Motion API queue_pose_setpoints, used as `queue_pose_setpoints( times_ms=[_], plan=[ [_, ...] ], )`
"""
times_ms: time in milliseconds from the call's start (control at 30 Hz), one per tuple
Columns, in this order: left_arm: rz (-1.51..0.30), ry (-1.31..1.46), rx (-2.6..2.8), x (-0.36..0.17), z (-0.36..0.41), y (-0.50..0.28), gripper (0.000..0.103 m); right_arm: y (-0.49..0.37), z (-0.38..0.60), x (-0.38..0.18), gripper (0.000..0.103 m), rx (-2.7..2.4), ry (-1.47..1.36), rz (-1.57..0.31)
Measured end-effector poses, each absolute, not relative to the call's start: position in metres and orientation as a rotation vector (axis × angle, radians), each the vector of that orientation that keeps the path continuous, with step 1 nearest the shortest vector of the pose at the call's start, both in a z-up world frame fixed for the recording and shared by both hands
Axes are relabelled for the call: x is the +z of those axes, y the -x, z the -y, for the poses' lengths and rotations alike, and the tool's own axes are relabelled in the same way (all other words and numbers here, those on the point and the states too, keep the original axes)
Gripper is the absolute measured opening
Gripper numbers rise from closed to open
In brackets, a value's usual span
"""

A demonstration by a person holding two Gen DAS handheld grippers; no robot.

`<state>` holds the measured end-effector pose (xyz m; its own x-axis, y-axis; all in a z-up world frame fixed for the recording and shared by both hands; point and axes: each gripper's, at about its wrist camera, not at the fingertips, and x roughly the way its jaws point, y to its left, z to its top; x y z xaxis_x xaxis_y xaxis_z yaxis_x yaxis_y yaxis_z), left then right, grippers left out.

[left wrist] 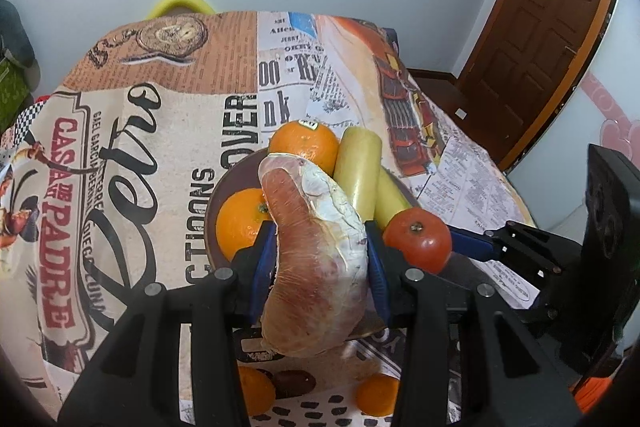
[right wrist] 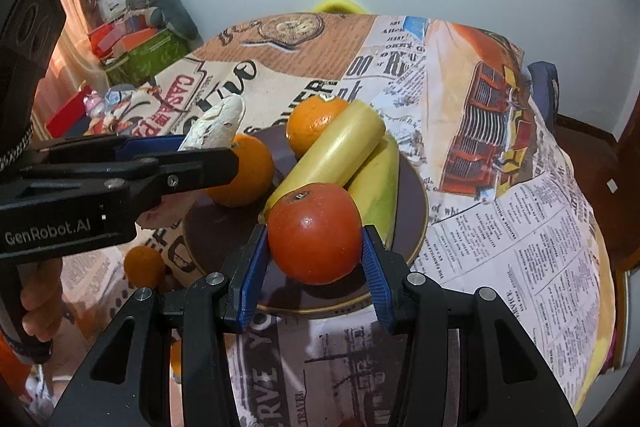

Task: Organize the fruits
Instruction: 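Lower the pomelo segment onto the plate and open the left tool while the right tool releases the tomato there, then grasp a small orange with the left tool while the right tool grasps another small orange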

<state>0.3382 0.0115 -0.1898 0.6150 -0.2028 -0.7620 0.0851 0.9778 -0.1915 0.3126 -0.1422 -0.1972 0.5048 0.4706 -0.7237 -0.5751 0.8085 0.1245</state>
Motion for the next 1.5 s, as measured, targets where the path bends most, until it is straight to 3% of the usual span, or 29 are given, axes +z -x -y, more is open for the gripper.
queue_pose_setpoints(
  times_ms=[567, 1133, 1300, 1500],
  plan=[
    [-0.87, 0.133, -0.133, -0.184, -0.02, -0.328, 0.042, -0.309, 0.14, -0.201, 0.047, 0.643, 0.157, -0.864],
    [-0.832, 0.089, -0.079, -0.147, -0.035, -0.264, 0.043, -0.266, 0.157, -0.152, 0.047, 0.601, 0.131, -0.788],
    [-0.828, 0.076, -0.064, -0.142, -0.04, -0.24, 0.052, -0.249, 0.156, -0.147, 0.047, 0.596, 0.134, -0.786],
    [-0.849, 0.066, -0.056, -0.148, -0.047, -0.216, 0.056, -0.231, 0.148, -0.156, 0.052, 0.594, 0.152, -0.81]
  ],
)
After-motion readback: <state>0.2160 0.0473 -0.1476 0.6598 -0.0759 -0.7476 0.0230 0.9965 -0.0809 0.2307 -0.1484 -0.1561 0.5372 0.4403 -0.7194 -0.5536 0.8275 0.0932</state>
